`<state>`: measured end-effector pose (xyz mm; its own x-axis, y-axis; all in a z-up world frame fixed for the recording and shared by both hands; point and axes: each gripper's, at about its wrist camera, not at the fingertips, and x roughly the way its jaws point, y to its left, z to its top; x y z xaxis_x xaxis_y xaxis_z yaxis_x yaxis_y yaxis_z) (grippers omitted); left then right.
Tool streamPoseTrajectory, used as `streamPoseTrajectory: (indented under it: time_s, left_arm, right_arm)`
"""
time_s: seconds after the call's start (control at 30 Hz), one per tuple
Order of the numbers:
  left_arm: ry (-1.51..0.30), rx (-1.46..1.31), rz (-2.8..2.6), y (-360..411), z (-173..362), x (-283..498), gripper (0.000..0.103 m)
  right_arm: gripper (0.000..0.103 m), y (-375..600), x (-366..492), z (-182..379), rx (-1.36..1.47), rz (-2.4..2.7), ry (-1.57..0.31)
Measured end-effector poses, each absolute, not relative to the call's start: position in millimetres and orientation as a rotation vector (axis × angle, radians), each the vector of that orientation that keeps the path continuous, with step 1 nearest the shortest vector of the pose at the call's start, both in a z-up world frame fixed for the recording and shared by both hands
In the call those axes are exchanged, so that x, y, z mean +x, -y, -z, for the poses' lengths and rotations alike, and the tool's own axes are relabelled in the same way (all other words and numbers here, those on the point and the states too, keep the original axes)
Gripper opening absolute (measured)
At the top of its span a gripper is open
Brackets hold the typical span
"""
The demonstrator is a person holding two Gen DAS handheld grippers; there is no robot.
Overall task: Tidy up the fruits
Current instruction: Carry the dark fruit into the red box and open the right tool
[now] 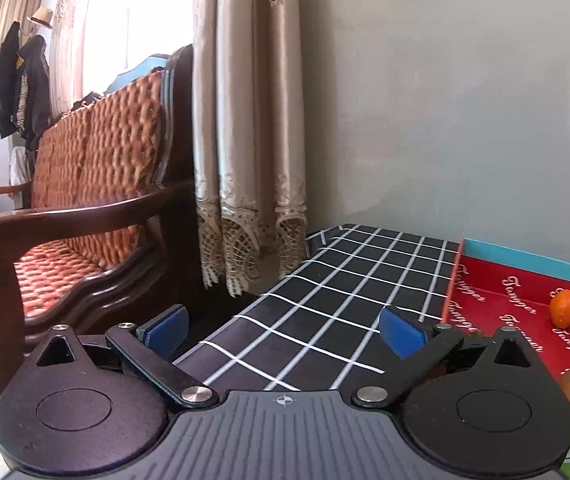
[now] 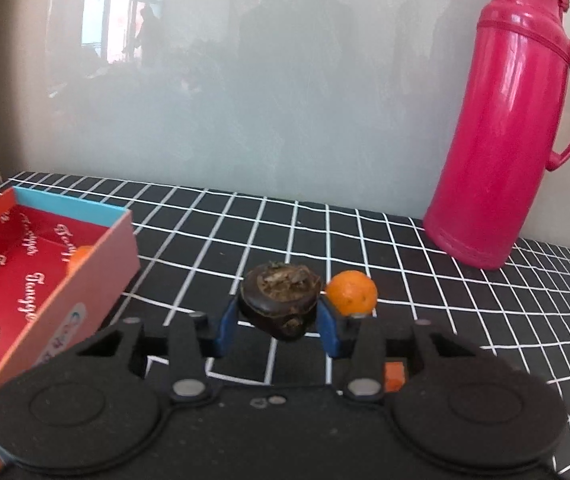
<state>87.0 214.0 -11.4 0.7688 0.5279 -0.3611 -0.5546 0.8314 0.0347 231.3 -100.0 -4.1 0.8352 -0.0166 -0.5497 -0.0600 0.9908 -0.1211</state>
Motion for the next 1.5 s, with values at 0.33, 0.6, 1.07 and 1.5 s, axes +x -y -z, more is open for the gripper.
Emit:
streamPoseTrajectory:
  time_s: [0.33, 0.6, 1.07, 1.5]
  left_arm:
    - [-0.378, -0.097, -0.661, -245, 11, 71, 0.102]
    - [-0.382, -0.087, -0.684, -260, 10, 62, 0.102]
    - [-0.390, -0.082, -0.650, -253, 9, 63, 0.102]
    - [-0.357, -0.075, -0.483, -193, -3, 74, 0.102]
  right_arm:
    - [0.041, 51, 206, -14, -0.154, -0.148, -0.513]
    - [0.041, 2, 193, -11, -0.201, -0.257, -0.485]
    - [0.070, -15, 177, -14, -0.263, -0.266, -0.413]
    - [0.085, 153, 157, -43, -0.021, 0.086, -0.324]
